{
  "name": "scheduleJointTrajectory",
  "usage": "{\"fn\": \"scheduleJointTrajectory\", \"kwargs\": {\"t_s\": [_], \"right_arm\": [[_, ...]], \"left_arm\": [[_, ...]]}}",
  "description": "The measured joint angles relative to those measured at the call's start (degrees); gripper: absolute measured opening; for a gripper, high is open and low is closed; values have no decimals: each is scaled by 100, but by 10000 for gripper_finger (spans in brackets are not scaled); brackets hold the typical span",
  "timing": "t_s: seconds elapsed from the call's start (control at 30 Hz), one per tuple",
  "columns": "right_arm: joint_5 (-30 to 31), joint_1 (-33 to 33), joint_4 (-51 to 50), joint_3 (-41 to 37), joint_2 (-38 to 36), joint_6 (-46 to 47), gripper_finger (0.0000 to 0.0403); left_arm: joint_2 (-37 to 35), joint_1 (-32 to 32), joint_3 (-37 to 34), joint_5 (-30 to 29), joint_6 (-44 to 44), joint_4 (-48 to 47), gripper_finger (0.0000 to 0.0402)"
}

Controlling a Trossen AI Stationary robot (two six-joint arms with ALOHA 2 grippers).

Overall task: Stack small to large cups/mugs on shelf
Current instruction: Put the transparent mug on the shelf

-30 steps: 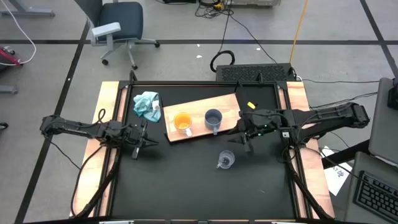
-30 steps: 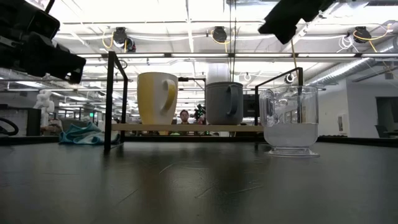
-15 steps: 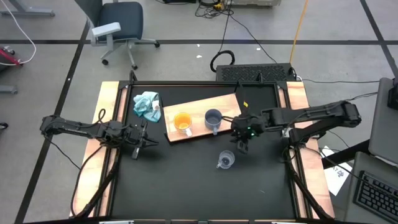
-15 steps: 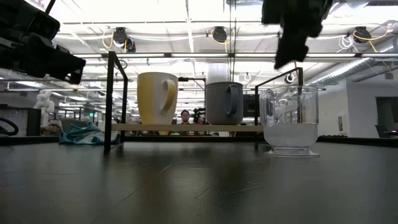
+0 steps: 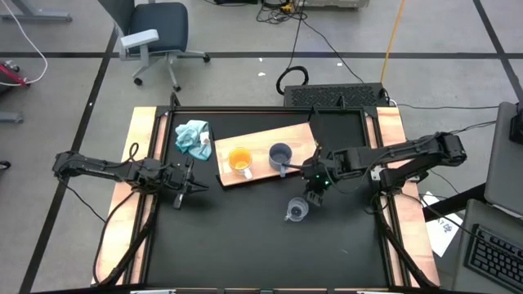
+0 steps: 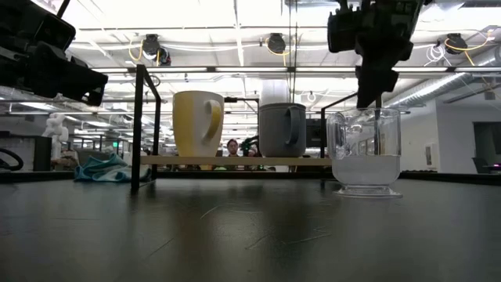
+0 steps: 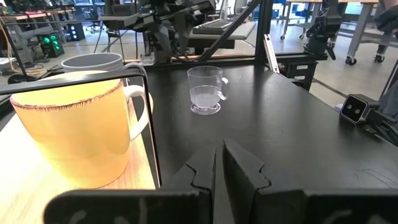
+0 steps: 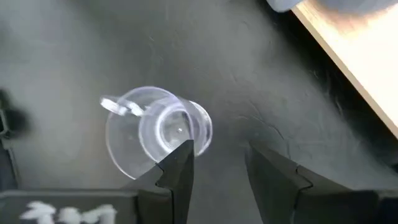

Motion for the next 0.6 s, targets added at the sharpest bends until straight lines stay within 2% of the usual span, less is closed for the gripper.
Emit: {"fn": "scheduleJointTrajectory", "kwargs": {"t_s": [0.6], "right_arm": [[-100,508,338,-7,412,580,136]], "left_arm": [[0,-4,0,0,-16,-117,33]]}}
